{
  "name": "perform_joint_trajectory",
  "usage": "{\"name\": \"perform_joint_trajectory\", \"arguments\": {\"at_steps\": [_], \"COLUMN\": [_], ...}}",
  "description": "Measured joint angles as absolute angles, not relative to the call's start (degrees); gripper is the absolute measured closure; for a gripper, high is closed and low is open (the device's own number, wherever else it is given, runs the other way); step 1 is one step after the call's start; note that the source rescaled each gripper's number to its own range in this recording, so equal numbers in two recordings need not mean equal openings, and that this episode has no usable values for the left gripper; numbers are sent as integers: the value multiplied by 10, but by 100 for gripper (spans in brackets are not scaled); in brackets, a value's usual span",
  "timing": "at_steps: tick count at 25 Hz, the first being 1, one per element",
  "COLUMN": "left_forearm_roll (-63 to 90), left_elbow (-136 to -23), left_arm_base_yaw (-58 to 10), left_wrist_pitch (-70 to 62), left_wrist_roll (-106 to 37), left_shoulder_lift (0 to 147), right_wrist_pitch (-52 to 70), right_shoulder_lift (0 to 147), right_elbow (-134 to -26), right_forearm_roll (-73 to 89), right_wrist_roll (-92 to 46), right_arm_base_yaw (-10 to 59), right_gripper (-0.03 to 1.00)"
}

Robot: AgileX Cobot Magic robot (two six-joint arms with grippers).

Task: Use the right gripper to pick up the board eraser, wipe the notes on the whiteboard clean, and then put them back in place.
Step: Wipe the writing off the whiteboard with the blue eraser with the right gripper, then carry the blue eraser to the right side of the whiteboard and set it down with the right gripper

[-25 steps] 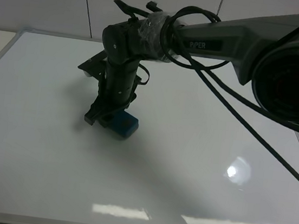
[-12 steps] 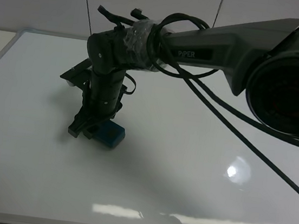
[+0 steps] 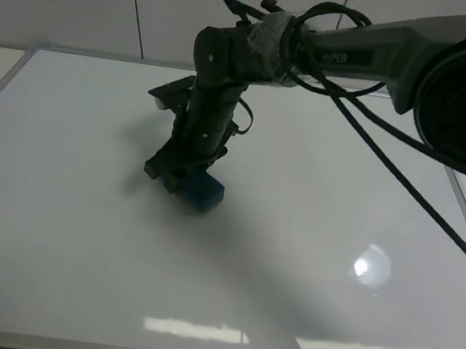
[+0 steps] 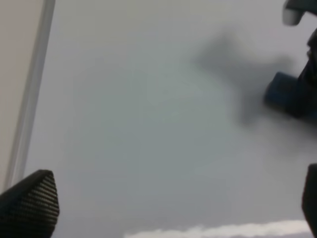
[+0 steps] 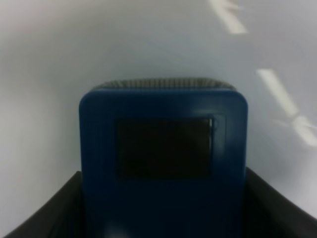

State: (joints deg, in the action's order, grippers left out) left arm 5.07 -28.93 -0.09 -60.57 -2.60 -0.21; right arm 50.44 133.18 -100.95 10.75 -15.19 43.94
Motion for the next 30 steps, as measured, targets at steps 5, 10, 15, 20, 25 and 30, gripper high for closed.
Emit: {"name": "perform_joint_trajectory", "arguments": {"at_steps": [5, 10, 15, 20, 25, 30], "left_forearm_roll": [51, 51, 51, 51, 51, 51], "left_elbow": [-289, -289, -289, -289, -289, -289], "left_arm_base_yaw": [-1, -1, -1, -1, -1, -1], "left_wrist_pitch": [-606, -606, -606, -606, -606, -606], "left_wrist_roll": [-26, -26, -26, -26, -26, -26], "left_shoulder_lift": [-2, -2, -2, -2, -2, -2], "right_wrist_pitch": [526, 559, 592, 620, 614, 538], "right_shoulder_lift": [1306, 1262, 1227, 1185, 1136, 1051], "right_elbow": [-1005, -1005, -1005, -1005, -949, -806], "right_forearm_roll": [87, 86, 85, 83, 83, 83], "right_wrist_roll": [-135, -127, -123, -112, -105, -88], "right_arm_base_yaw": [389, 344, 308, 273, 245, 215], "right_gripper": [97, 97, 97, 97, 97, 97]}}
